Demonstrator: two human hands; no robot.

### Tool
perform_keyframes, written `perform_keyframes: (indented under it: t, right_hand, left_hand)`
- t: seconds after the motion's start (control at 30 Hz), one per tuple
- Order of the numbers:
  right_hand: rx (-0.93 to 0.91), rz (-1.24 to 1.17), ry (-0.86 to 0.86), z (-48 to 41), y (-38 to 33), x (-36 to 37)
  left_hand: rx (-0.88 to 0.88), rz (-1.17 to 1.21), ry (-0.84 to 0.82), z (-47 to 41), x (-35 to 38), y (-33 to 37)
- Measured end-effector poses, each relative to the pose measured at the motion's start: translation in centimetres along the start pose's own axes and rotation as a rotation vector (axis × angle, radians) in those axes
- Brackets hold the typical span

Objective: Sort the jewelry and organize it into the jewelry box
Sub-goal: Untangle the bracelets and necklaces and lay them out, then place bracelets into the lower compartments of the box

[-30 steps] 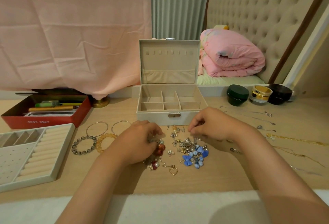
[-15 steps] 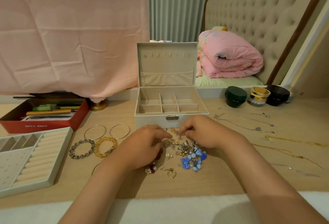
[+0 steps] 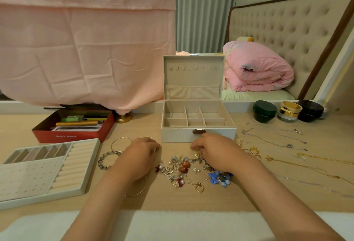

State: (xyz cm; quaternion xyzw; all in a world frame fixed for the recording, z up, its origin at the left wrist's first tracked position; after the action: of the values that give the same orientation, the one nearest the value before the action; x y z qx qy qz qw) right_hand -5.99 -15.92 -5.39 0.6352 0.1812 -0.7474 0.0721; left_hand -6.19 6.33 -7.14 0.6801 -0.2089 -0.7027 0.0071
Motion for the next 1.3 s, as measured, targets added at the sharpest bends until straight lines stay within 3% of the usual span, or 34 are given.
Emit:
perform_keyframes:
  t: [0.17, 0.33, 0.47, 0.73, 0.83, 0.93, 1.1, 1.2, 1.3]
  right_hand:
    - [-0.072, -0.05, 0.134, 0.4, -3.1, -2.2]
    - [-0.15, -0.016, 0.109, -2.6, -8.3, -1.4]
    - [-0.196, 0.152, 0.049, -5.2, -11.0, 0.1]
    - [-0.311, 0.561, 0.001, -6.6, -12.9, 0.6]
    - [-0.356, 0.428, -0.002, -6.0, -13.0, 0.0]
    - [-0.374, 0.151, 0.151, -4.7, -12.2, -1.9]
    - [-0.175, -0.352, 0.346, -4.9, -8.2, -5.7]
    - [-0.051, -0.429, 0.465, -6.0, -5.4, -7.7]
    - [0.071, -0.362, 0.476, -7.4, -3.3, -8.3]
  left_hand:
    - [-0.027, -0.007, 0.055, -0.2, -1.0, -0.7]
    - [-0.105, -0.139, 0.075, -0.7, -2.1, -2.4]
    - [-0.105, -0.142, 0.081, -0.5, -2.4, -2.4]
    - [-0.06, 0.114, 0.017, 0.2, -2.1, -3.7]
    - [-0.034, 0.157, 0.029, 0.4, -2.8, -3.7]
    - [0.003, 0.289, 0.143, 0.6, -4.4, -3.2]
    - [0.118, 0.528, 0.362, -0.5, -7.1, -1.0]
    - [0.119, 0.574, 0.316, -2.7, -7.1, 0.1]
    - [0.105, 0.518, 0.226, -4.7, -6.2, 1.0]
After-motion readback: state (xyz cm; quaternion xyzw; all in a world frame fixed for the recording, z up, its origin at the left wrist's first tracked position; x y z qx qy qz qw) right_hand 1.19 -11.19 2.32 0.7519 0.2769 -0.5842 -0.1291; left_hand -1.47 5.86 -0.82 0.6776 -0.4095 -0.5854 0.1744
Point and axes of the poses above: each hand's wrist, its own z-axis away from the middle knuckle, its own x-axis out of the palm, y = z × x, the point moved 5 cm from there along -z, towards the middle knuckle, and after that the axes turned 6 degrees about -y, right-handed, at the moved point
